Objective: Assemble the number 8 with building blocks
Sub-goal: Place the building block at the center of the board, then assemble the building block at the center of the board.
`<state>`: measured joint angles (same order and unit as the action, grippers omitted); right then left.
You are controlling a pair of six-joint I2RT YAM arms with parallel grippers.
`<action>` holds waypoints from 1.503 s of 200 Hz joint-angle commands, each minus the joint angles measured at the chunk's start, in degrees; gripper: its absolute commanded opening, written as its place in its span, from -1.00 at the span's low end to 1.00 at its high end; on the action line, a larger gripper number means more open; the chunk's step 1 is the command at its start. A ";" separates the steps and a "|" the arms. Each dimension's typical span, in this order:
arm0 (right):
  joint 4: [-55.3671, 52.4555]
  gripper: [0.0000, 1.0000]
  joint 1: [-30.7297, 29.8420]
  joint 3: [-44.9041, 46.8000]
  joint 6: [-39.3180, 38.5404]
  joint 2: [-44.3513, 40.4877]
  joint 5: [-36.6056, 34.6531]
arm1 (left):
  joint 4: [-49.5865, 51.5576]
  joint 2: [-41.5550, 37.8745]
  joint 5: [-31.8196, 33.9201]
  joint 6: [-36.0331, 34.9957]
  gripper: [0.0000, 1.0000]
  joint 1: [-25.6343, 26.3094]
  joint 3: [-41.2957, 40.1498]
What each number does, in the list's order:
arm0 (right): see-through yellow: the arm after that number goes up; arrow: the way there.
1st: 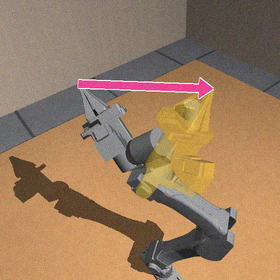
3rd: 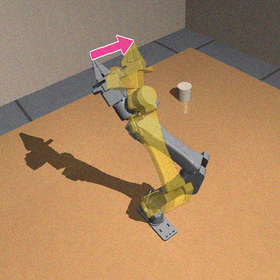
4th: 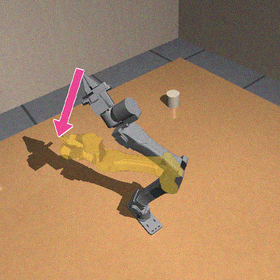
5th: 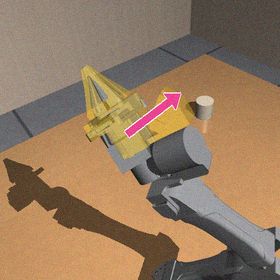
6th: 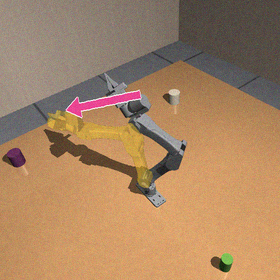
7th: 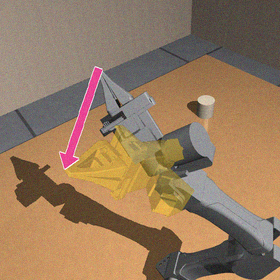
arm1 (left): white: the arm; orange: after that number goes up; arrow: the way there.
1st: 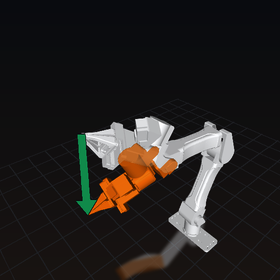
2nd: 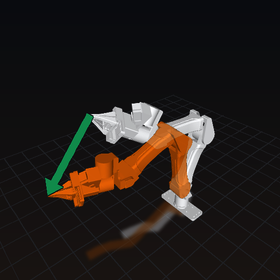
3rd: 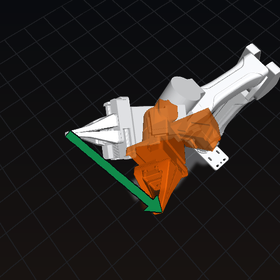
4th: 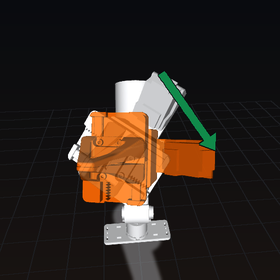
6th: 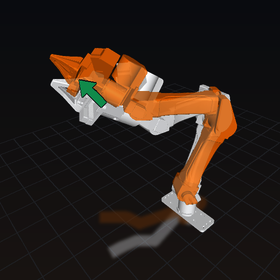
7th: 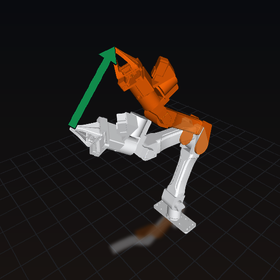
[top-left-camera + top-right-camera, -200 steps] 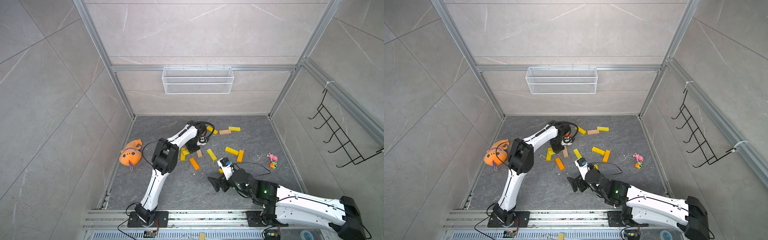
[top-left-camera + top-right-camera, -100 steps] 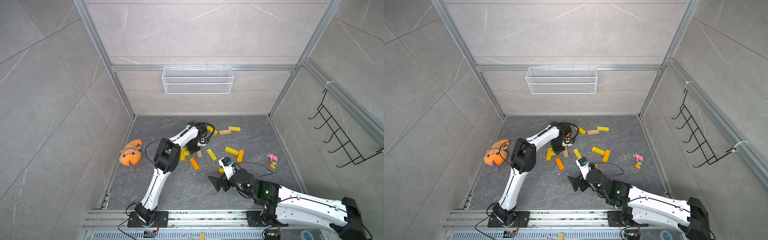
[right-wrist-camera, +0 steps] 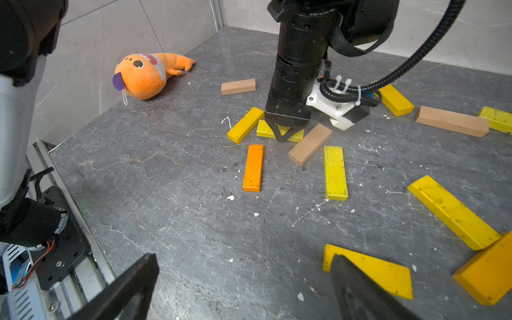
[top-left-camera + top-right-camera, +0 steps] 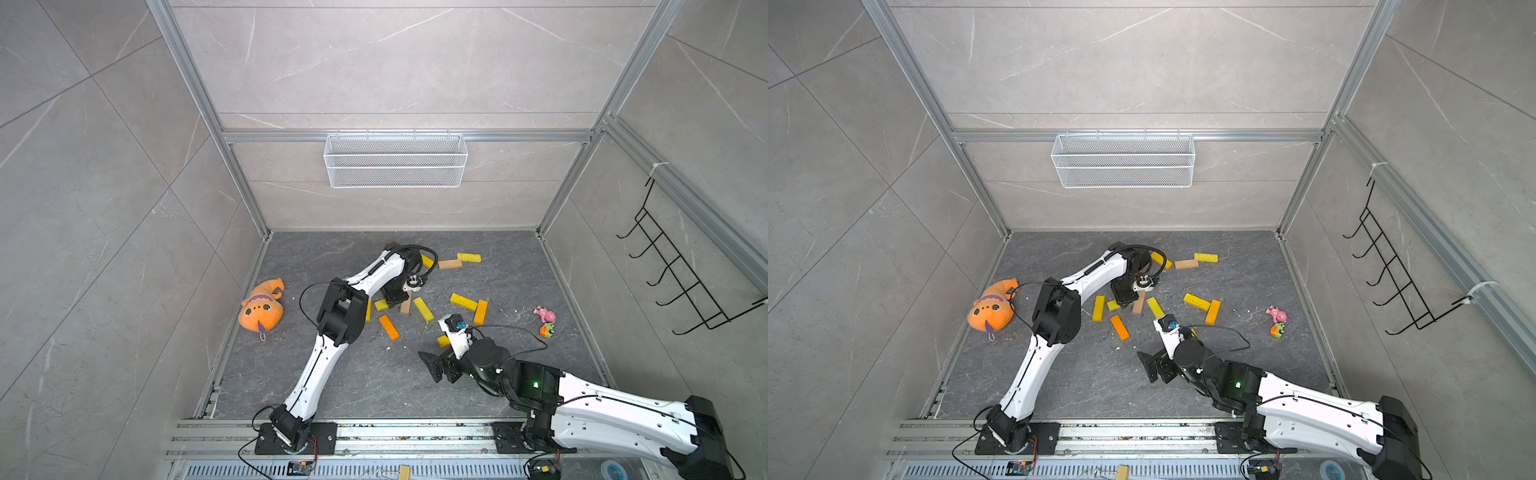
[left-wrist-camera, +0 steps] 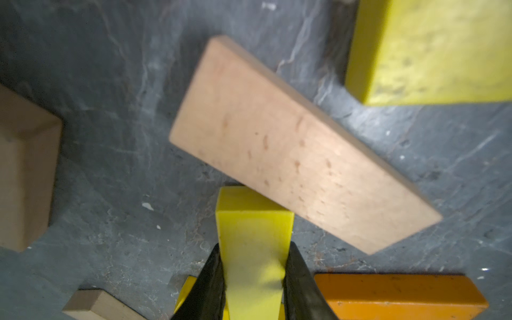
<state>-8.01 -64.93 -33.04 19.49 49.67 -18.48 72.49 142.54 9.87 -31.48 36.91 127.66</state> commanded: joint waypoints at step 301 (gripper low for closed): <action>-14.17 0.63 16.63 -43.16 -14.73 53.38 7.06 | -52.25 -52.80 -31.40 60.24 0.41 -21.77 -66.85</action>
<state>-20.12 -49.04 -71.46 7.62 99.29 -11.27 28.08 91.42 -15.40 22.63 15.73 61.93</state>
